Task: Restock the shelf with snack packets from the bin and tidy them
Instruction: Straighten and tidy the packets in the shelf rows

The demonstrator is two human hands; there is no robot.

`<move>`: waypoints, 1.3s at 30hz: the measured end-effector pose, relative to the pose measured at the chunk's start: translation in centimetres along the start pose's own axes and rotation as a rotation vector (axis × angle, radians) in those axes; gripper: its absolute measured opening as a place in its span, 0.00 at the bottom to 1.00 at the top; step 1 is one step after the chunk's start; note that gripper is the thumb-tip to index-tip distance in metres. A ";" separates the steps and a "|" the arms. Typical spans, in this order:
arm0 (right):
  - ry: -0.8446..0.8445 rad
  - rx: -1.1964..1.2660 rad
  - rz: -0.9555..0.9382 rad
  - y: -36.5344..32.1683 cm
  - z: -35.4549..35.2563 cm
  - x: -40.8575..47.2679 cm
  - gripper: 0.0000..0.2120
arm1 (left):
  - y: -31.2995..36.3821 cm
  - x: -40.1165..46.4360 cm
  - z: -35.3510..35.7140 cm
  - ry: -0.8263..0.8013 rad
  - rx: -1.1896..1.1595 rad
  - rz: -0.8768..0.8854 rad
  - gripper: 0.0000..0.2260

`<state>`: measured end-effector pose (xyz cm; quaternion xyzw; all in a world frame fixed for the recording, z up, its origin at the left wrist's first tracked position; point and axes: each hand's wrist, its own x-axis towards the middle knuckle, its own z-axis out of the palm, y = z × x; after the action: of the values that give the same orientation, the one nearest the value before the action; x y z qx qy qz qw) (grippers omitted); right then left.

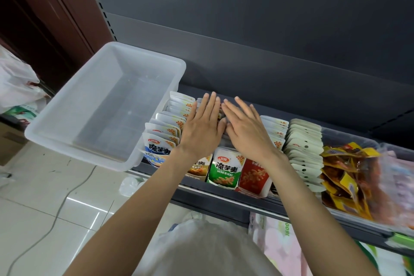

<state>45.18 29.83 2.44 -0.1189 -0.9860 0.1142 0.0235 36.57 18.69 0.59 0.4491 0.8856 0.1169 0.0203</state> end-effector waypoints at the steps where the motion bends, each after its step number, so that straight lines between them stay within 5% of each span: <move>1: 0.030 0.033 -0.001 -0.1 -0.2 -0.1 0.23 | 0.2 0.0 -0.6 0.049 -0.108 -0.011 0.32; 5: 0.230 0.255 -0.036 -0.9 -1.6 -1.1 0.19 | 0.7 -2.2 -4.3 0.386 -0.438 -0.005 0.18; 8: 0.168 0.245 -0.164 -2.5 -1.5 -1.7 0.20 | 0.3 -5.9 -5.4 0.540 -0.469 -0.046 0.15; 15: -0.039 -0.103 -0.263 -1.7 0.7 1.3 0.24 | 1.0 -9.1 1.2 0.351 -0.188 -0.034 0.22; 23: 0.008 -0.053 -0.262 0.0 0.3 2.6 0.20 | 0.9 -6.8 4.0 0.286 -0.004 -0.073 0.24; 34: -0.106 0.012 -0.234 0.7 -0.6 2.8 0.24 | 1.1 -4.8 3.2 0.237 -0.068 -0.115 0.25; 39: -0.011 0.180 -0.183 0.3 -1.8 1.8 0.23 | 1.9 -5.6 0.4 0.331 -0.217 -0.007 0.21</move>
<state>43.63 30.90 4.14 -0.0253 -0.9787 0.2000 0.0391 41.42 15.35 0.28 0.4160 0.8605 0.2841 -0.0767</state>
